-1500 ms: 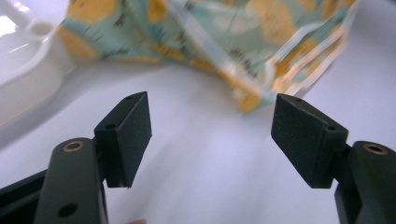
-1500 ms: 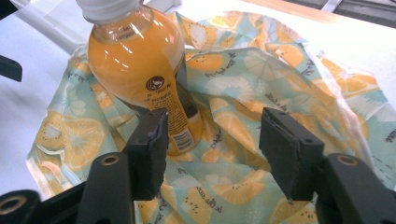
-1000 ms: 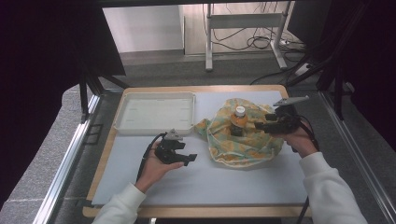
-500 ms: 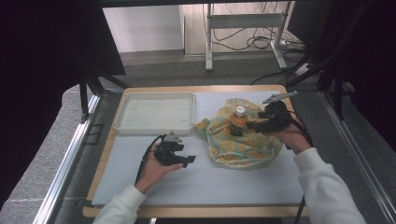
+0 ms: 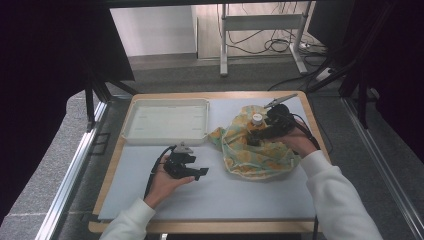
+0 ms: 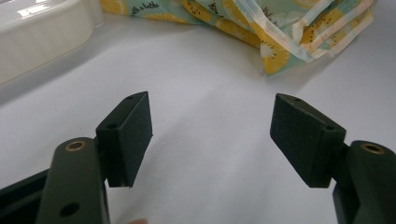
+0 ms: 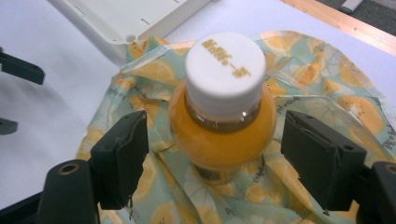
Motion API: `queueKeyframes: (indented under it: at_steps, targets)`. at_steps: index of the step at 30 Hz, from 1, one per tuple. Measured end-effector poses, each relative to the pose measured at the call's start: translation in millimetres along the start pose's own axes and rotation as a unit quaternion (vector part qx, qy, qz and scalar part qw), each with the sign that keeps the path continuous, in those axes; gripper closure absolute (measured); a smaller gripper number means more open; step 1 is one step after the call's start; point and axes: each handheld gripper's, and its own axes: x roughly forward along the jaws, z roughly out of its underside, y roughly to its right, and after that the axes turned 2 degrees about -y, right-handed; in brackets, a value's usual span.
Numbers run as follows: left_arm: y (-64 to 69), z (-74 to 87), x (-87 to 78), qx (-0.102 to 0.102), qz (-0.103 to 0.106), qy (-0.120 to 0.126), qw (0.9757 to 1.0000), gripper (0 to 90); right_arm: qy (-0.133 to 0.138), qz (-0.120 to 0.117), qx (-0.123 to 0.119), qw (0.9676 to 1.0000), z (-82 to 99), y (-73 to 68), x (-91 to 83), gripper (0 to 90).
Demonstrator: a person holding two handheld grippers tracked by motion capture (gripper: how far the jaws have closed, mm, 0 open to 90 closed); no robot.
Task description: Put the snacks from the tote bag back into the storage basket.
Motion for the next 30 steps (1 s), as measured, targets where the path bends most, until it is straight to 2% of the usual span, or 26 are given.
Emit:
queueKeyframes:
  at_steps: [8, 11, 13, 16, 19, 30]
  targets:
    - [-1.4, 1.6, 0.7, -0.005, 0.0, -0.002, 1.0, 30.0, -0.026, 0.014, 0.001, 0.9996, -9.7, -0.5, 17.4, 23.3]
    - [-3.1, 1.9, 0.5, -0.006, -0.001, -0.002, 1.0, 30.3, -0.04, 0.025, -0.003, 0.9989, -10.2, -1.6, 26.2, 26.6]
    - [-5.2, 2.5, 0.2, -0.01, -0.001, -0.001, 0.9999, 30.4, -0.039, 0.024, -0.003, 0.999, -10.8, -2.4, 28.4, 29.1]
    - [-7.3, 3.1, 0.3, -0.013, -0.002, -0.001, 0.9999, 30.7, -0.039, 0.027, -0.001, 0.9989, -11.8, -3.2, 28.8, 29.6]
    - [-8.3, 3.0, -0.1, -0.021, 0.012, 0.002, 0.9997, 30.7, -0.041, 0.026, -0.005, 0.9988, -11.5, -3.6, 27.7, 29.8]
    - [-13.4, 4.6, -0.2, -0.025, 0.006, 0.0, 0.9997, 31.1, -0.029, 0.017, -0.003, 0.9994, -11.0, -2.3, 21.4, 29.9]
